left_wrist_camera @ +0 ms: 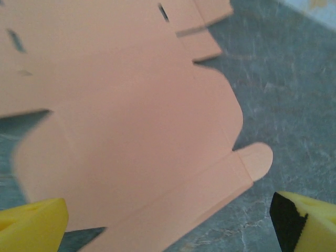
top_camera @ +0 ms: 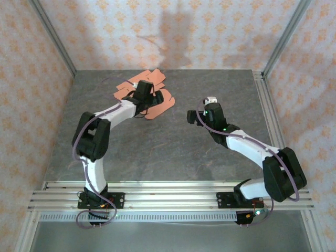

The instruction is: Fold the paper box

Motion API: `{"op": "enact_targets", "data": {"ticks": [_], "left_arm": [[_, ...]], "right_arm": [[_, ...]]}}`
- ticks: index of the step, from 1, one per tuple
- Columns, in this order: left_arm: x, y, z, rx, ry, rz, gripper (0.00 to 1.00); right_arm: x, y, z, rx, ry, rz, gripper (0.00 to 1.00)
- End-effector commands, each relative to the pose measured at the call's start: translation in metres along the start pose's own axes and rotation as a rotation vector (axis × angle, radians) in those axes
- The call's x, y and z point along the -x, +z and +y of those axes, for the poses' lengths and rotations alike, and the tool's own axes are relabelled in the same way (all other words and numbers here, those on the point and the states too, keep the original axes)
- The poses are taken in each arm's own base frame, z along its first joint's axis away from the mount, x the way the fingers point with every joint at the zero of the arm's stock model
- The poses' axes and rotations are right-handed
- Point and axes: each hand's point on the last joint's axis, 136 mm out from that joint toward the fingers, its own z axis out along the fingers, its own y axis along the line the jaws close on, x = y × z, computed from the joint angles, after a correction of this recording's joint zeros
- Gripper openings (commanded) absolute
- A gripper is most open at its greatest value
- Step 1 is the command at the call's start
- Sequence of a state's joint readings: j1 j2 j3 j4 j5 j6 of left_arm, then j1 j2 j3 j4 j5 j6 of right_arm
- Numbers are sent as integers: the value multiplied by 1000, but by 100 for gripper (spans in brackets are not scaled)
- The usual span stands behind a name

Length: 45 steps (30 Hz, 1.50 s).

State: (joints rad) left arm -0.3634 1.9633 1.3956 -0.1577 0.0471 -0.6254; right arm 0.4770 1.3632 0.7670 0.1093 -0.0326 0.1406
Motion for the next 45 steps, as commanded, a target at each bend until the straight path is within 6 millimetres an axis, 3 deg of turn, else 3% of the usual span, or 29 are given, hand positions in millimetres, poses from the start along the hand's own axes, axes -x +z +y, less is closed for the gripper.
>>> {"op": "enact_targets", "data": {"ticks": [1,5,10,18,25,32,37,40,45], "left_arm": [[-24,17,-4,27,-37,111,100],[-41,39,-3,33,-62,176,100],[-55,37,4,39,-60,214,100],[-89,0,30,16,-79,237,100],[-118,-47,56,40,-95,228,100],[-109,-88,98,182,-42,185,100],[-93,-98,145,227,-188,171,100],[-75,-111,145,220,-183,125,100],[-69,-115,123,198,-197,149,100]], "right_arm": [[9,-2,-1,-17,45,-27,99],[6,-4,-5,-36,47,-18,99],[7,-8,-7,-48,45,-21,99],[10,-4,-4,-46,77,-7,99],[5,5,-2,-38,127,7,99],[5,11,11,27,116,26,99],[9,12,14,39,130,19,100],[9,10,15,43,133,22,99],[2,9,10,32,145,22,100]]}}
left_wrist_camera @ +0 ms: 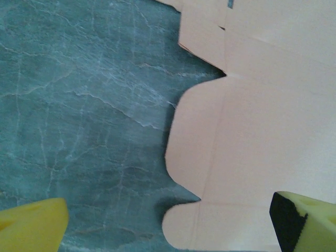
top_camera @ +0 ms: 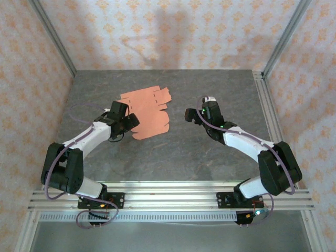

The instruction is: Fold the paper box

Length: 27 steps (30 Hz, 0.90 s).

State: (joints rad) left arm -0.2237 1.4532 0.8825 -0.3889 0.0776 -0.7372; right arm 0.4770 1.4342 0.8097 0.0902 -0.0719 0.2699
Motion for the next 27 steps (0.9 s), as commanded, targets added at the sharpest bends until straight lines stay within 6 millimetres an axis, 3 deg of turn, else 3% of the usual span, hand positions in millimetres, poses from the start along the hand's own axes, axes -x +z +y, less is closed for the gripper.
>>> {"op": "enact_targets", "data": {"ticks": [1,9,12,14,17,20,27], "left_arm": [[0,-10,-22,-23,0,12,99],[-37,6,-103,-147,54,94,99],[-53,22,-126,-210,26,175,98],[-58,33,-132,-206,14,205,98],[-62,44,-130,-187,10,218,98],[-68,51,-116,-132,48,237,98],[-77,56,-43,11,57,256,98]], "right_arm": [[9,-5,5,20,27,-37,100],[9,-6,4,17,51,-42,100],[8,-8,2,10,50,-38,100],[7,-9,1,7,46,-35,100],[7,-12,0,4,47,-42,100],[8,-15,-2,-5,47,-47,100],[12,-15,0,3,48,-52,100]]}}
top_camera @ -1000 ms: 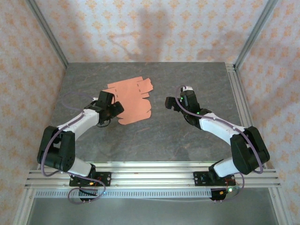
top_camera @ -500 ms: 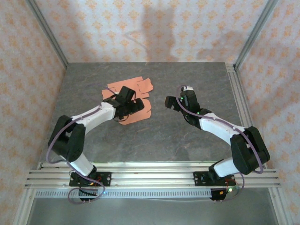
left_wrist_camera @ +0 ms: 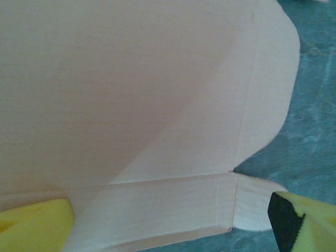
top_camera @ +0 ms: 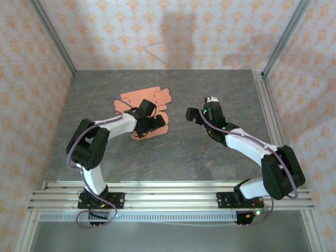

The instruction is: Fold the paper box

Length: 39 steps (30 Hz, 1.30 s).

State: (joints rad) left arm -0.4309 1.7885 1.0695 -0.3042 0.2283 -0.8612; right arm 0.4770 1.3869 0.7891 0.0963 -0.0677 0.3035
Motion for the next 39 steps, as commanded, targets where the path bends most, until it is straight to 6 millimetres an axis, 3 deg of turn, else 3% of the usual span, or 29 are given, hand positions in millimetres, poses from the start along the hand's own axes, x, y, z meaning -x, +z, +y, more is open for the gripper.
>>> {"op": "enact_targets", "data": {"ticks": [1,5,10,14,17,21,26,33,39], "left_arm": [[-11,-4,60,132,-32,29,98],[-9,-20,96,172,-66,17,99],[12,-50,126,215,-96,-44,99],[30,-70,113,177,-74,-97,99],[39,-81,99,127,-78,-137,99],[48,-103,93,94,-67,-213,98],[49,-128,100,98,-71,-292,99],[45,-147,111,110,-66,-351,99],[43,-168,124,135,-51,-434,100]], "right_arm": [[5,-3,0,-7,10,-18,100],[6,2,4,6,18,-12,100],[3,8,11,36,27,11,100],[-4,19,19,68,44,55,100],[-8,36,36,128,113,118,100],[-18,66,54,174,265,210,92],[-32,103,72,213,373,301,78],[-45,142,105,284,392,388,44],[-52,170,119,315,437,439,40]]}}
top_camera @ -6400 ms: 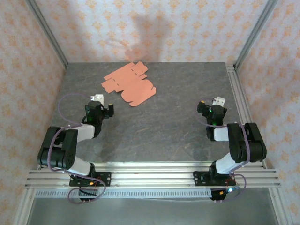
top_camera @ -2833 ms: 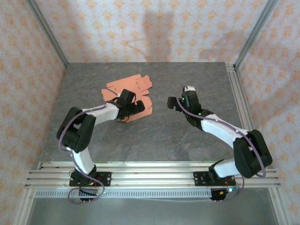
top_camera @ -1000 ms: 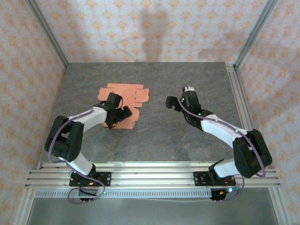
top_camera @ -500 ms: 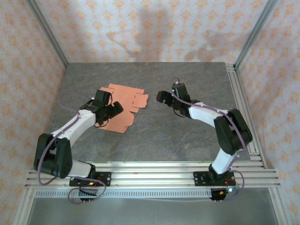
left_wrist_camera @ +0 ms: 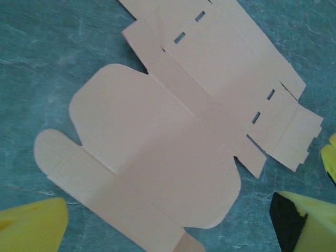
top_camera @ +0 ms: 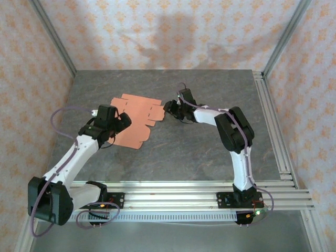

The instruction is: Fold the paper box

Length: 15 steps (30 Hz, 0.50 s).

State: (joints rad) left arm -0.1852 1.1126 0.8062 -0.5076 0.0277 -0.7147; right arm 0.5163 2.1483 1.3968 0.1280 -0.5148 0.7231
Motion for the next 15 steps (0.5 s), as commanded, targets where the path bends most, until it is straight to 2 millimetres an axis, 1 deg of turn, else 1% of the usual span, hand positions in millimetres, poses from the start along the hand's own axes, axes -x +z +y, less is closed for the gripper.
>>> {"op": "enact_targets", "data": {"ticks": [1,4,7,8,9,12,13,15], "left_arm": [[6,-17,18,54,34,-74,100],[11,-28,16,24,45,-108,100],[13,-34,12,1,58,-119,100],[15,-35,12,-8,56,-130,100],[15,-36,10,-22,59,-135,100],[16,-38,4,-76,34,-162,100],[15,-38,2,-96,25,-165,100],[14,-39,-7,-167,14,-170,100]], "right_arm": [[2,14,11,45,36,31,40],[4,23,10,41,40,40,37],[5,29,12,49,34,50,29],[5,30,13,50,31,53,25],[6,29,14,46,28,50,17],[9,18,16,47,14,15,3],[12,12,18,52,10,-10,1],[15,-3,13,51,22,-80,1]]}}
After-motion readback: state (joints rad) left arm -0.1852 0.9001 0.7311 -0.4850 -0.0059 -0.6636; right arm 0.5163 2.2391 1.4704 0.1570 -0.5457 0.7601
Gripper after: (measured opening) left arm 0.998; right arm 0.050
